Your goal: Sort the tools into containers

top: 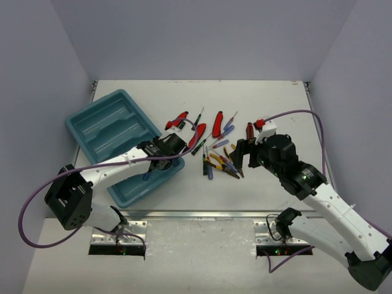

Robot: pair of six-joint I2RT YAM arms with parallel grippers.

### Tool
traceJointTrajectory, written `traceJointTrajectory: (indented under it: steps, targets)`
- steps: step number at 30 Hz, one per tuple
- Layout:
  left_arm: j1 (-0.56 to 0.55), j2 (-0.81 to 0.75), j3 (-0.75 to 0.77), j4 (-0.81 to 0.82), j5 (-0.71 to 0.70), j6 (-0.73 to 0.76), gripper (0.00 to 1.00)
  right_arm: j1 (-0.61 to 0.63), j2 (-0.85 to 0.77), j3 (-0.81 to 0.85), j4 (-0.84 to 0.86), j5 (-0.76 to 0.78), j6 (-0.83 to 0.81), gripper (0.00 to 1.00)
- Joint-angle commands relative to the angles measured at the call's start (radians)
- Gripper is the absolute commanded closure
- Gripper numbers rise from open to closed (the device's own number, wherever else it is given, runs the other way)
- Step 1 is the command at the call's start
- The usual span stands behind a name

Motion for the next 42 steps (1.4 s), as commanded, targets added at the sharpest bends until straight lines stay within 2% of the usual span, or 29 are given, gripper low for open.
traceJointTrajectory:
  steps: [1, 8, 11, 12, 13, 14, 15, 21, 23, 27, 30, 31, 34, 42]
  targets:
    - [0.004, -0.005, 0.025, -0.005, 0.047, 0.021, 0.96, -0.006, 0.004, -0.017, 0.022, 0.011, -0.019, 0.01]
    - [0.006, 0.023, 0.04, -0.032, 0.075, -0.021, 0.54, -0.018, 0.069, 0.008, 0.024, 0.005, -0.016, 0.01]
    - [0.006, 0.007, 0.048, -0.047, 0.064, -0.039, 0.41, -0.034, 0.119, 0.023, 0.025, 0.004, 0.004, 0.01]
    - [0.006, -0.007, 0.053, -0.059, 0.043, -0.055, 0.3, -0.046, 0.158, 0.041, 0.024, 0.006, 0.026, 0.01]
    - [0.006, -0.012, 0.056, -0.065, 0.035, -0.065, 0.23, -0.05, 0.188, 0.047, 0.024, 0.007, 0.034, 0.01]
    - [0.005, -0.025, 0.058, -0.068, 0.028, -0.07, 0.08, -0.059, 0.211, 0.053, 0.025, 0.024, 0.068, 0.01]
    - [0.004, -0.038, 0.061, -0.072, 0.02, -0.075, 0.0, -0.068, 0.234, 0.061, 0.025, 0.051, 0.106, 0.01]
    - [0.006, -0.143, 0.094, -0.129, -0.08, -0.207, 0.0, -0.076, 0.505, 0.199, -0.026, 0.197, 0.319, 0.01]
    - [0.005, -0.215, 0.113, -0.128, -0.117, -0.274, 0.0, -0.076, 0.623, 0.276, -0.072, 0.172, 0.311, 0.03]
    - [0.006, -0.351, 0.105, -0.089, -0.172, -0.364, 0.0, -0.074, 0.729, 0.282, -0.015, -0.034, 0.059, 0.32]
    - [0.004, -0.498, 0.009, 0.021, -0.142, -0.324, 0.0, -0.073, 0.809, 0.287, -0.056, -0.063, -0.08, 0.57]
    - [0.006, -0.547, -0.008, 0.062, -0.131, -0.303, 0.0, -0.073, 0.819, 0.291, -0.071, -0.058, -0.112, 0.62]
    - [0.005, -0.603, -0.075, 0.11, -0.1, -0.281, 0.0, -0.073, 0.849, 0.282, -0.082, -0.055, -0.15, 0.63]
    - [0.004, -0.598, -0.064, 0.129, -0.012, -0.256, 0.0, -0.074, 0.967, 0.317, -0.059, -0.034, -0.208, 0.68]
